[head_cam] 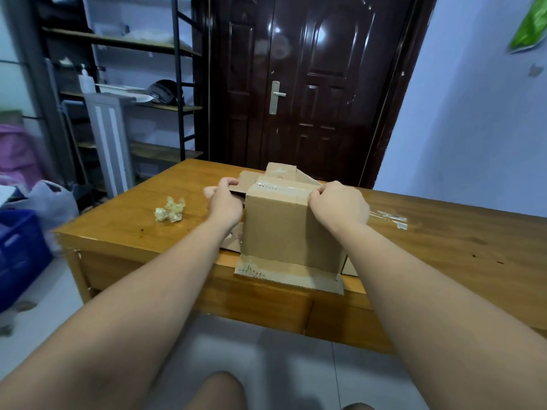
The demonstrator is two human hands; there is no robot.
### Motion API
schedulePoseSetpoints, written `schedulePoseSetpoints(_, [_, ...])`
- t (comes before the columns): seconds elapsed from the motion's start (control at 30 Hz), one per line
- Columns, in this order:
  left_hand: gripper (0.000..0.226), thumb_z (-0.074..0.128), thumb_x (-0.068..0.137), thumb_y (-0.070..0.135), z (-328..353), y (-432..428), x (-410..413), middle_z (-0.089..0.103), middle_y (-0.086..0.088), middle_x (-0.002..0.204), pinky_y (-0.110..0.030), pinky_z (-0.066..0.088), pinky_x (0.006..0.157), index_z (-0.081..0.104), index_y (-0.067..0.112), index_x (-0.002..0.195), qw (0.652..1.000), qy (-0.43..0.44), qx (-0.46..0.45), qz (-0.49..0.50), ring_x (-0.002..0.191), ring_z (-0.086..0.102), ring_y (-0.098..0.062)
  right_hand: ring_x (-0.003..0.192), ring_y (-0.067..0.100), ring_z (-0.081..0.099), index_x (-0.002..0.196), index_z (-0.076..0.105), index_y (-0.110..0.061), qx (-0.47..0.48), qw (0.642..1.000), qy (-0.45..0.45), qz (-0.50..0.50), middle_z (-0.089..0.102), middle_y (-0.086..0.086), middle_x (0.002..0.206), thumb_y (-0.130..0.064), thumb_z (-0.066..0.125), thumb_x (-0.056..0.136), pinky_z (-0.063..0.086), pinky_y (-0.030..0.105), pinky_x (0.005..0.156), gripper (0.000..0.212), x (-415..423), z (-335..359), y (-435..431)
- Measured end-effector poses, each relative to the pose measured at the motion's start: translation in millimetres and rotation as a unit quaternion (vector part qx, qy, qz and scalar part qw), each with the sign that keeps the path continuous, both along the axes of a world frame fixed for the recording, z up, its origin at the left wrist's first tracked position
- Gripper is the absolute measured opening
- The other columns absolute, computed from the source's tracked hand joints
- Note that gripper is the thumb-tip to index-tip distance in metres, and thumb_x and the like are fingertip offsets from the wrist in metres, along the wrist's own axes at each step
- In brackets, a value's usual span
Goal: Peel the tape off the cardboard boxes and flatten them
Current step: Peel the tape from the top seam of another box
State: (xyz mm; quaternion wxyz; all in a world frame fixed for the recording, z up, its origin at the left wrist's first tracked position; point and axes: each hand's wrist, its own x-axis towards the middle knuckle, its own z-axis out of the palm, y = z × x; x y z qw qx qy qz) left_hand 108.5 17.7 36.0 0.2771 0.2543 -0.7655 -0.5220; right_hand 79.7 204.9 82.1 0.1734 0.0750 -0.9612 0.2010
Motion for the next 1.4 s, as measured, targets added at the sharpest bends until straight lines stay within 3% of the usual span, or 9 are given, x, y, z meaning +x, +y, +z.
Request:
schedulePoseSetpoints(0.17, [0.013, 0.046, 0.1, 0.022, 0.0, -41.6, 12.0, 0.057, -0.007, 0.108, -0.026, 0.05, 0.06, 0.05, 0.015, 0.11, 0.992, 0.056, -0.078, 0.082, 0.069, 0.061, -0.013, 0.097, 0.03, 0.062, 0.105, 0.07, -0.017, 0.011, 1.0, 0.014, 0.006, 0.068, 0.009, 0.1, -0.034, 0.035, 0.094, 0.052, 0.036, 0.077, 0.041, 2.1, -1.3, -25.4])
schedulePoseSetpoints(0.27, [0.05, 0.026, 0.102, 0.045, -1.1, -68.2, 16.2, 0.063, -0.011, 0.09, -0.039, 0.05, 0.07, 0.06, 0.008, 0.096, 0.977, -0.003, -0.155, 0.147, 0.081, 0.062, -0.028, 0.101, 0.031, 0.061, 0.108, 0.069, -0.015, 0.016, 0.999, 0.026, 0.01, 0.068, 0.011, 0.101, -0.033, 0.034, 0.096, 0.053, 0.038, 0.08, 0.042, 3.1, -2.8, -36.0])
schedulePoseSetpoints(0.37, [0.048, 0.025, 0.103, 0.038, -4.1, -86.5, 14.1, 0.056, -0.017, 0.113, -0.044, 0.042, 0.088, 0.058, 0.005, 0.115, 0.956, -0.074, -0.216, 0.186, 0.103, 0.053, -0.035, 0.107, 0.031, 0.058, 0.109, 0.068, -0.013, 0.022, 0.999, 0.035, 0.011, 0.068, 0.011, 0.103, -0.033, 0.032, 0.097, 0.05, 0.038, 0.081, 0.043, 2.8, -2.3, -43.2])
schedulePoseSetpoints(0.47, [0.058, 0.041, 0.094, 0.006, -14.9, -96.1, 7.4, 0.026, -0.015, 0.144, -0.041, 0.029, 0.107, 0.021, 0.008, 0.149, 0.95, -0.149, -0.236, 0.138, 0.128, 0.03, -0.034, 0.103, 0.03, 0.059, 0.102, 0.068, -0.012, 0.027, 0.998, 0.05, 0.012, 0.067, 0.008, 0.094, -0.033, 0.03, 0.097, 0.052, 0.038, 0.08, 0.043, 0.0, -4.7, -47.4])
schedulePoseSetpoints(0.67, [0.054, 0.03, 0.1, 0.011, -54.4, -116.1, -5.7, 0.009, -0.013, 0.159, -0.051, 0.003, 0.118, 0.017, 0.01, 0.152, 0.897, -0.303, -0.315, 0.065, 0.147, 0.005, -0.033, 0.094, 0.027, 0.06, 0.092, 0.068, -0.014, 0.027, 0.997, 0.073, 0.024, 0.061, 0.004, 0.08, -0.032, 0.029, 0.097, 0.054, 0.041, 0.077, 0.044, -2.5, -9.5, -49.1])
schedulePoseSetpoints(0.93, [0.033, 0.032, 0.102, 0.019, -61.5, -110.8, -0.3, 0.046, -0.014, 0.121, -0.041, 0.039, 0.092, 0.054, 0.009, 0.123, 0.892, -0.277, -0.35, 0.079, 0.113, 0.04, -0.032, 0.092, 0.027, 0.061, 0.092, 0.069, -0.016, 0.015, 0.996, 0.076, 0.039, 0.067, 0.006, 0.085, -0.034, 0.029, 0.096, 0.055, 0.044, 0.077, 0.044, -1.9, -10.7, -48.3])
schedulePoseSetpoints(1.17, [0.059, 0.022, 0.102, 0.045, -56.0, -101.8, 7.7, 0.061, -0.01, 0.075, -0.036, 0.052, 0.071, 0.065, 0.006, 0.093, 0.898, -0.244, -0.358, 0.076, 0.072, 0.06, -0.029, 0.094, 0.028, 0.06, 0.095, 0.07, -0.015, 0.018, 0.997, 0.071, 0.039, 0.068, 0.007, 0.088, -0.033, 0.028, 0.097, 0.054, 0.044, 0.078, 0.045, 0.1, -8.9, -48.8])
schedulePoseSetpoints(1.27, [0.034, 0.031, 0.101, 0.019, -59.1, -105.6, 4.8, 0.055, -0.014, 0.11, -0.046, 0.053, 0.078, 0.039, 0.019, 0.134, 0.922, -0.18, -0.337, 0.06, 0.084, 0.06, -0.033, 0.094, 0.027, 0.06, 0.097, 0.07, -0.016, 0.015, 0.997, 0.069, 0.04, 0.068, 0.006, 0.09, -0.034, 0.028, 0.097, 0.054, 0.044, 0.078, 0.045, -0.2, -9.2, -48.7])
schedulePoseSetpoints(1.4, [0.073, 0.05, 0.084, -0.01, -57.7, -111.7, 2.8, 0.017, -0.013, 0.15, -0.046, 0.044, 0.1, 0.032, 0.032, 0.141, 0.931, -0.126, -0.338, 0.054, 0.121, 0.043, -0.037, 0.095, 0.027, 0.059, 0.098, 0.07, -0.016, 0.017, 0.997, 0.068, 0.042, 0.068, 0.006, 0.09, -0.033, 0.029, 0.097, 0.054, 0.043, 0.078, 0.045, 0.0, -8.6, -48.0])
